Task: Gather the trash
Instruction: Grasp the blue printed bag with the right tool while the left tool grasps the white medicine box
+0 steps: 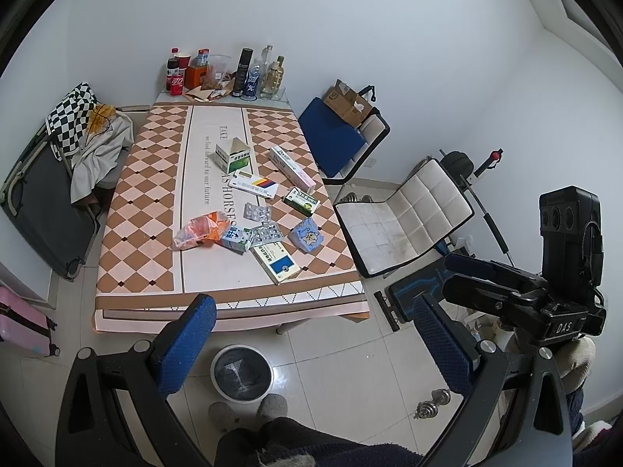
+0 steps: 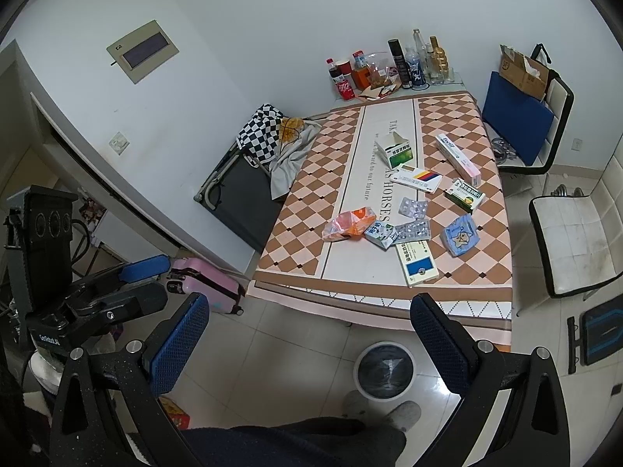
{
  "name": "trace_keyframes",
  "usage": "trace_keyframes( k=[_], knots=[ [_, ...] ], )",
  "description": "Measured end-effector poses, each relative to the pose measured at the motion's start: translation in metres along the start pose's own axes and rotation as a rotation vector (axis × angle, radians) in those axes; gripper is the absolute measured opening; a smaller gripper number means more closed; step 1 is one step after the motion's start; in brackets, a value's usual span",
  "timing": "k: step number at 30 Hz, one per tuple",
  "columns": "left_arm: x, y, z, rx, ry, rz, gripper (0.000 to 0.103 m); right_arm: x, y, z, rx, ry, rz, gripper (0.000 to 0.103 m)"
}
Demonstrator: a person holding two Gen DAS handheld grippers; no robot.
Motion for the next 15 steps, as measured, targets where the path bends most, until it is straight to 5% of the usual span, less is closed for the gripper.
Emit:
trace_keyframes(
  k=[8,15],
  knots=[
    [0.0,-0.003,0.0,-0.001,-0.001,-0.013,0.103,0.002,-0.004,-0.001,0.002,-0.008,0.003,0.103],
    [-0.034,-0.065,0.003,-0.012,-0.042,-0.28,0.103,0.032,-0.033,-0.007,0.03,-0.128,0.131,0.103]
  ],
)
Point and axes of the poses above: each gripper's, at about its wrist camera, not at the fingertips, and y roughly against the way its jaws point, x to its right, z to its underside, the point moved 1 cm from there along -y, roughly the way its jaws point, and after that the axes turned 6 degrees about x, right-handed, at the moved point
